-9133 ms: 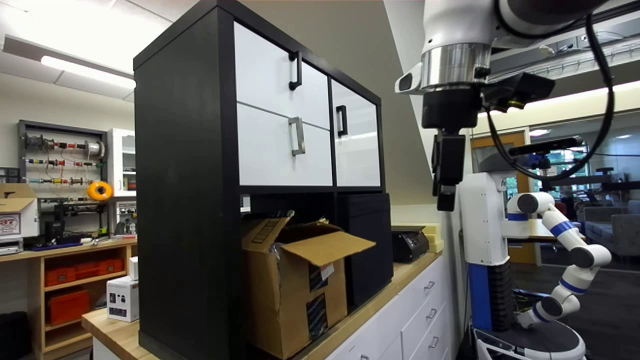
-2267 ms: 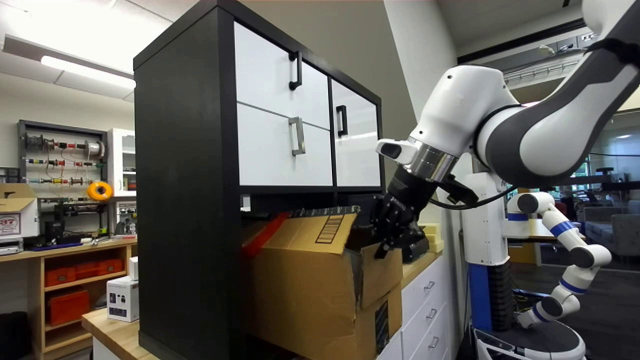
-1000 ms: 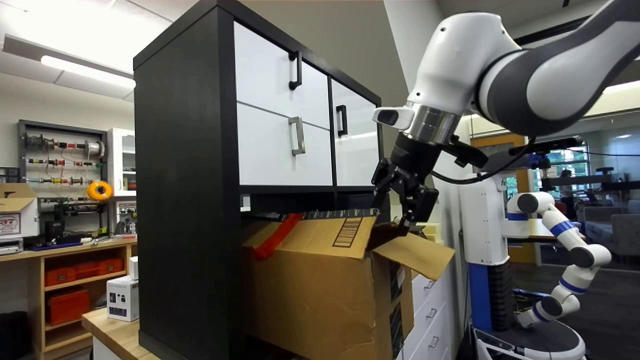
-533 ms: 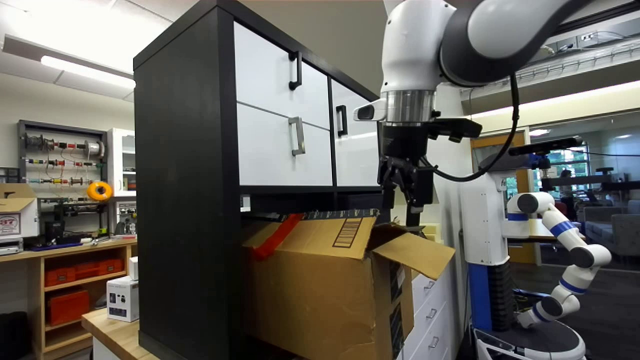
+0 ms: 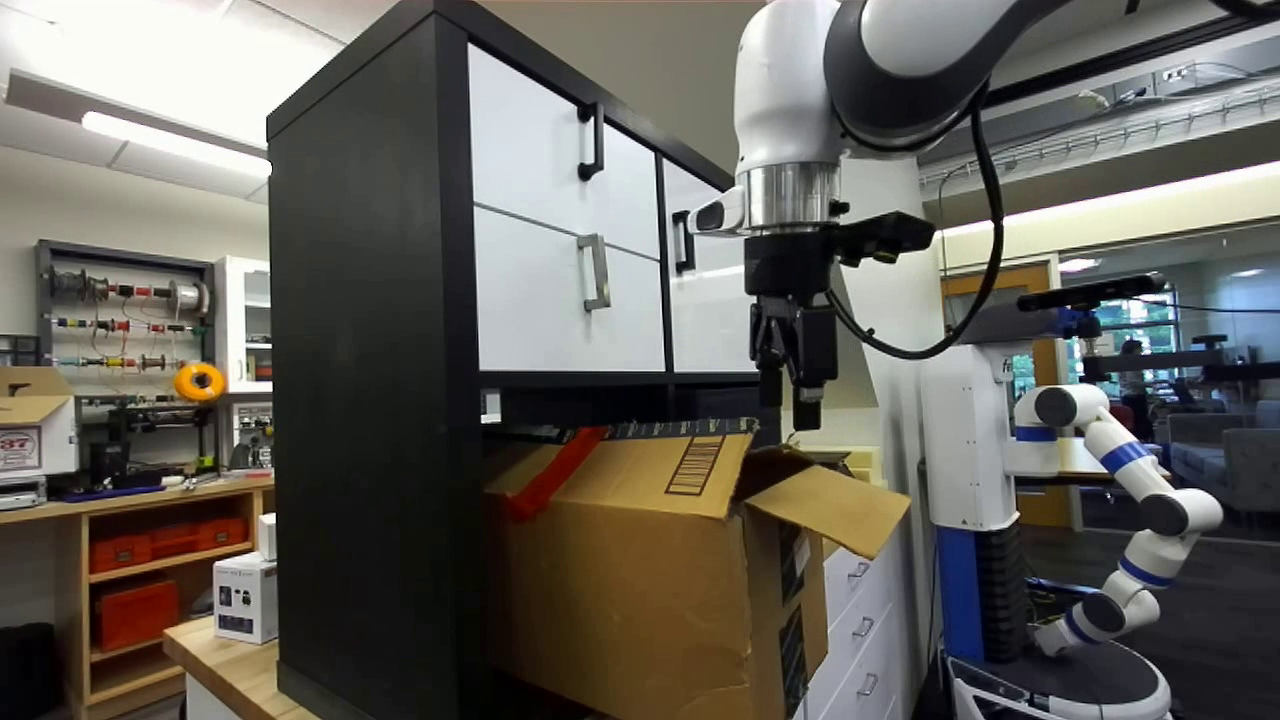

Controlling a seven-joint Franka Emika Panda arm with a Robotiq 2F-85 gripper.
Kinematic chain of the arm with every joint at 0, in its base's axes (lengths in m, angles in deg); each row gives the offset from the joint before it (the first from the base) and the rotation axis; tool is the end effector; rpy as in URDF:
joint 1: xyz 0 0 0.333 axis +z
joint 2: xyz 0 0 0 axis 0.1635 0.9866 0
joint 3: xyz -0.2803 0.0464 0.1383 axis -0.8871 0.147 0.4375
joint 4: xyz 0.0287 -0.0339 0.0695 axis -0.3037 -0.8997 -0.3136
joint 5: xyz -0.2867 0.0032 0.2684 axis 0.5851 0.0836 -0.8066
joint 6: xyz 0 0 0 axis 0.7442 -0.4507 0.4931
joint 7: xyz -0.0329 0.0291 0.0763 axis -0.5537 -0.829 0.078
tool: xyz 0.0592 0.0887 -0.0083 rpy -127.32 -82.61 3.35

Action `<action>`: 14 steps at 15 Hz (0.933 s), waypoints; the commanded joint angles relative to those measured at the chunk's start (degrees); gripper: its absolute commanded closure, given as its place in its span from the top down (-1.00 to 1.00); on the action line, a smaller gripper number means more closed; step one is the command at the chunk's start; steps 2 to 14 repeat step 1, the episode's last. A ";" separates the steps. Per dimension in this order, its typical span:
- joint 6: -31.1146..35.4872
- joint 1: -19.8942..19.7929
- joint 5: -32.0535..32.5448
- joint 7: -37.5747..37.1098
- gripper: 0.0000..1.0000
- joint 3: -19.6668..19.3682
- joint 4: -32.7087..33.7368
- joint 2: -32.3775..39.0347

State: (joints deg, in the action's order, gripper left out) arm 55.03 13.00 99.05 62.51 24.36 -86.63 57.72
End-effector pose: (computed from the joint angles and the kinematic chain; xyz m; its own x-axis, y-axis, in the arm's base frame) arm 0.5323 0.0617 0.5006 0.7771 0.6291 0.0191 0.6123 -0.7626 0.2084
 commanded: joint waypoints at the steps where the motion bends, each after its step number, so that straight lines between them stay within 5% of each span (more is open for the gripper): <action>1: -0.16 0.41 0.04 -0.14 1.00 -0.36 0.21 0.09; 14: -0.16 0.41 0.04 -0.14 1.00 -0.36 0.21 0.09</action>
